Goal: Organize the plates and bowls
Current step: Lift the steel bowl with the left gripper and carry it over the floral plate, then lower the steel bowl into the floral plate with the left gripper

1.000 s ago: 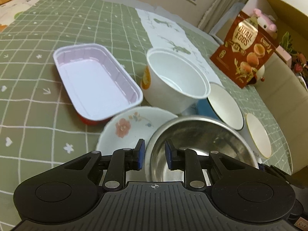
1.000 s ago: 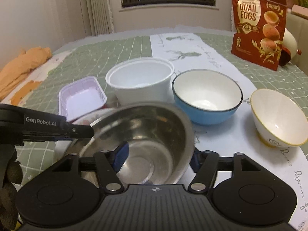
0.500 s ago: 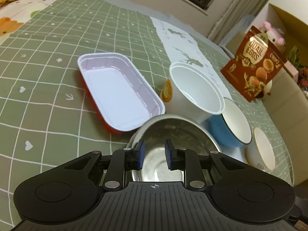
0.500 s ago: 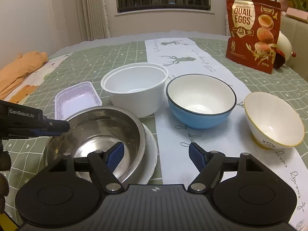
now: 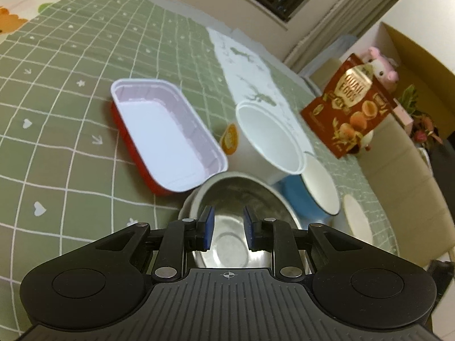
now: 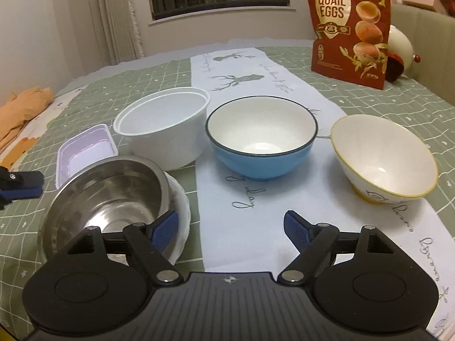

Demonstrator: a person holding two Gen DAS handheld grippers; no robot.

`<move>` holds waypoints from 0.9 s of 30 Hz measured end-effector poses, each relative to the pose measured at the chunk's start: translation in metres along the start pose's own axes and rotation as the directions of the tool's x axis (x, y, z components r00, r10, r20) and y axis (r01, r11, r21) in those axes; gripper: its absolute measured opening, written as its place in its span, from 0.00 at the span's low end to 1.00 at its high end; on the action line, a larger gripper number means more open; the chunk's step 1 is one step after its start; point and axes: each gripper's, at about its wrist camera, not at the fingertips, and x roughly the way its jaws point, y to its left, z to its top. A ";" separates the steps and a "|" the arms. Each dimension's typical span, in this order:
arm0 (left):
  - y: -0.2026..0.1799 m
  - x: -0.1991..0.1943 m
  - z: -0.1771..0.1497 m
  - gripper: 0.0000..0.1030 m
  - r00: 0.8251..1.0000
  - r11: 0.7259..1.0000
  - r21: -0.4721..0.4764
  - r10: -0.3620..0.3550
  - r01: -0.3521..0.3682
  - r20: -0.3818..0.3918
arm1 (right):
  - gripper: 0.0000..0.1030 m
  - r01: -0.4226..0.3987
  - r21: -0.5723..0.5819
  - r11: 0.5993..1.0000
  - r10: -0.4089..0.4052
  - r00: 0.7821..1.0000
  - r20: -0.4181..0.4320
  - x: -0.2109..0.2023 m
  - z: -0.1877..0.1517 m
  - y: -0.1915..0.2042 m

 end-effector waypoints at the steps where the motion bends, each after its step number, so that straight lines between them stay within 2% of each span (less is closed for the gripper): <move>1: 0.001 0.003 0.000 0.24 1.000 1.000 -0.004 0.026 -0.026 -0.005 | 0.80 -0.017 0.002 1.000 0.017 1.000 -0.003 0.000 0.000 0.001; 5: 0.001 0.009 0.000 0.24 0.991 0.991 0.005 0.132 -0.132 -0.001 | 0.80 -0.072 0.018 0.997 0.073 0.997 -0.025 0.003 -0.001 0.001; 12: 0.006 0.028 -0.003 0.24 0.983 0.984 0.038 0.174 -0.172 -0.058 | 0.80 -0.120 0.056 0.991 0.123 0.991 -0.053 0.016 -0.002 0.003; 17: 0.026 0.048 -0.005 0.32 0.986 0.990 -0.051 0.128 -0.134 -0.104 | 0.79 -0.175 0.071 0.982 0.182 0.976 -0.118 0.041 0.001 0.014; 20: 0.027 0.058 -0.010 0.30 0.984 0.992 -0.040 0.112 -0.118 -0.137 | 0.76 -0.222 0.119 0.968 0.241 0.954 -0.177 0.056 -0.002 0.016; 22: 0.021 0.059 -0.013 0.34 0.986 0.996 -0.022 0.085 -0.089 -0.146 | 0.73 -0.241 0.118 0.963 0.260 0.947 -0.189 0.060 -0.007 0.019; 24: 0.015 0.060 -0.014 0.34 0.985 0.994 0.000 0.109 -0.110 -0.137 | 0.71 -0.249 0.088 0.965 0.261 0.949 -0.178 0.057 -0.009 0.022; 27: 0.010 0.061 -0.014 0.34 0.981 0.989 0.003 0.146 -0.146 -0.130 | 0.66 -0.302 0.088 0.949 0.313 0.934 -0.173 0.052 -0.012 0.023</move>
